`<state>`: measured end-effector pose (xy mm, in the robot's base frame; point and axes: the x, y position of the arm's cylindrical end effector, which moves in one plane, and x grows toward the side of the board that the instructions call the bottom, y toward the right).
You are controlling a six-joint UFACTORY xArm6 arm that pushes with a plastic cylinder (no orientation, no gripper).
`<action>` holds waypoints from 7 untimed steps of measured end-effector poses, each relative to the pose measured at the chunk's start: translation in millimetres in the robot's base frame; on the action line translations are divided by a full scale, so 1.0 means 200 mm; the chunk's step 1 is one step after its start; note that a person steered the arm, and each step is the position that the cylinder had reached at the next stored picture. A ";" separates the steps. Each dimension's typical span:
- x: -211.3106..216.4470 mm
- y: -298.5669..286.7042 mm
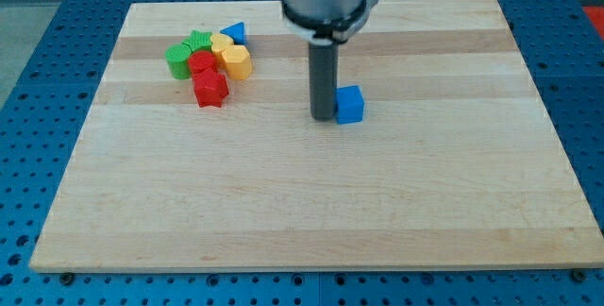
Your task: Push the cube into the hexagon
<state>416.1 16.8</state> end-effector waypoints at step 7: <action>-0.10 0.46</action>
<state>396.8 108.1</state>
